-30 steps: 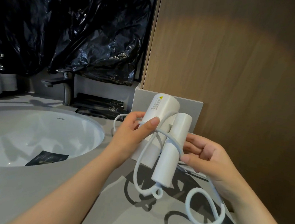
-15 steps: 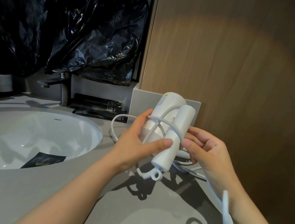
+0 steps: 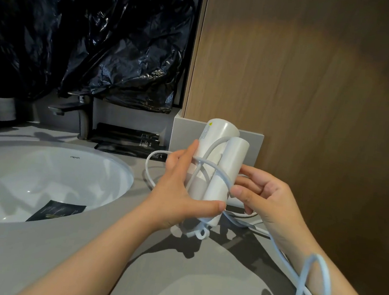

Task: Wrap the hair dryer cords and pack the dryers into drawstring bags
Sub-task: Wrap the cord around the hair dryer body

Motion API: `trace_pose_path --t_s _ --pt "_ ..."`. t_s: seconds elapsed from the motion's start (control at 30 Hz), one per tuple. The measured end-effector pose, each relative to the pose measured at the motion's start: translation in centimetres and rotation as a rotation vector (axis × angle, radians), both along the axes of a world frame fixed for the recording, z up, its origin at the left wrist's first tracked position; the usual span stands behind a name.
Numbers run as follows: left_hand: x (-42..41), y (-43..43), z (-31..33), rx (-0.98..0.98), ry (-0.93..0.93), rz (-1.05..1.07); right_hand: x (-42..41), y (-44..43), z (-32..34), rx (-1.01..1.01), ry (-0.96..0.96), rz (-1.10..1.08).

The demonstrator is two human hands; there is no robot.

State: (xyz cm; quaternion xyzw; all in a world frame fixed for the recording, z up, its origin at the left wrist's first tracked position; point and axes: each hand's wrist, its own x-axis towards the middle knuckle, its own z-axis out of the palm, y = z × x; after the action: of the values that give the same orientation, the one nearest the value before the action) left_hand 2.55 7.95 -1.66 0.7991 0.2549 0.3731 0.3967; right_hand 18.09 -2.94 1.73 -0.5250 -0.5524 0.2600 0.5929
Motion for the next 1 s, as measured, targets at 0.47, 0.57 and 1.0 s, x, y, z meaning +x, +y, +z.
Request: trace_pose_path --t_s 0.47,0.57,1.0 --pt "0.2 0.3 -0.3 -0.11 -0.183 -0.017 0.1 0.0 -0.7 -0.008 -0.084 0.005" --pt "0.4 0.4 -0.4 -0.166 -0.243 -0.04 1.1 -0.6 -1.1 -0.03 -0.198 -0.021" --pt "-0.2 1.0 0.5 -0.271 -0.423 -0.176 3.2 -4.0 1.1 -0.379 -0.397 0.096"
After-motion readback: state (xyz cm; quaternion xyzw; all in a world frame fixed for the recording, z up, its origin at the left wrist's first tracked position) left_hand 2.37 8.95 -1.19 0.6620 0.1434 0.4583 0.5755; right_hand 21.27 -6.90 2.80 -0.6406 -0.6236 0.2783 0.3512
